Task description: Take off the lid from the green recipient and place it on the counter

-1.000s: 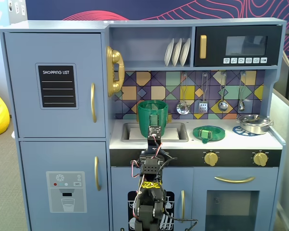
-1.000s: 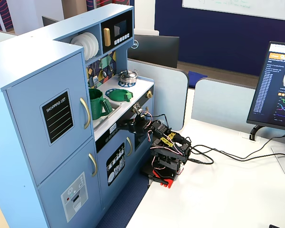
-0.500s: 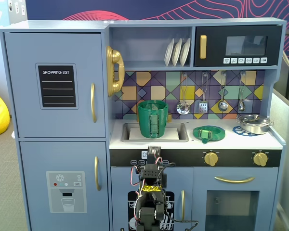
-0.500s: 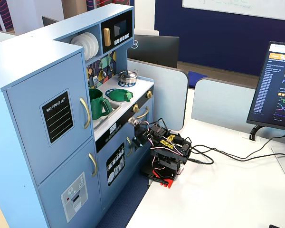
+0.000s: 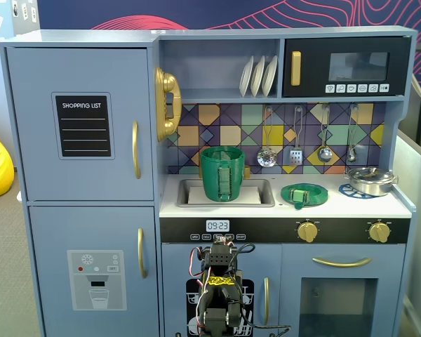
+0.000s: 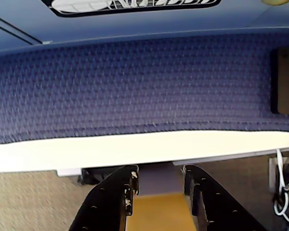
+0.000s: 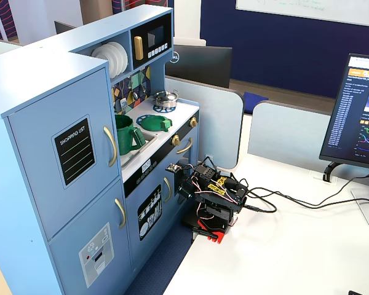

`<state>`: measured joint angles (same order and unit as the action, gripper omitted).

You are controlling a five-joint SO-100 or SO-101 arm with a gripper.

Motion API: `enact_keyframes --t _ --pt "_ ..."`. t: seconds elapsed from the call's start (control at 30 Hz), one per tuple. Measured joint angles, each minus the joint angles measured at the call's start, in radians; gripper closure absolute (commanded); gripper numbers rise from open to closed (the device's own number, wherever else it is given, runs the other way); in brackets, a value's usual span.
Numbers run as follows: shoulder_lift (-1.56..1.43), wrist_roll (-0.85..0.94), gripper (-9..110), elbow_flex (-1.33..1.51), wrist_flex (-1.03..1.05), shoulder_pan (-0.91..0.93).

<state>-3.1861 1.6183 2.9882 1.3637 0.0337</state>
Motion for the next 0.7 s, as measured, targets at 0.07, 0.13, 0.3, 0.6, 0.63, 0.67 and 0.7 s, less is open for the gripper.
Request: enact_keyframes --t 0.07,0.13,0.3,0.6,0.63,0.67,0.7 --pt "0.000 -0.044 99 -0.008 0.000 0.000" --pt "0.000 -0.061 99 -0.009 0.000 0.005" --pt "-0.002 -0.072 99 -0.009 -0.002 0.006" --pt "-0.002 -0.072 99 -0.009 -0.002 0.006" --pt "-0.002 -0.072 99 -0.009 -0.002 0.006" --pt "-0.002 -0.072 99 -0.009 -0.002 0.006" --pt "-0.002 -0.072 99 -0.009 -0.002 0.006"
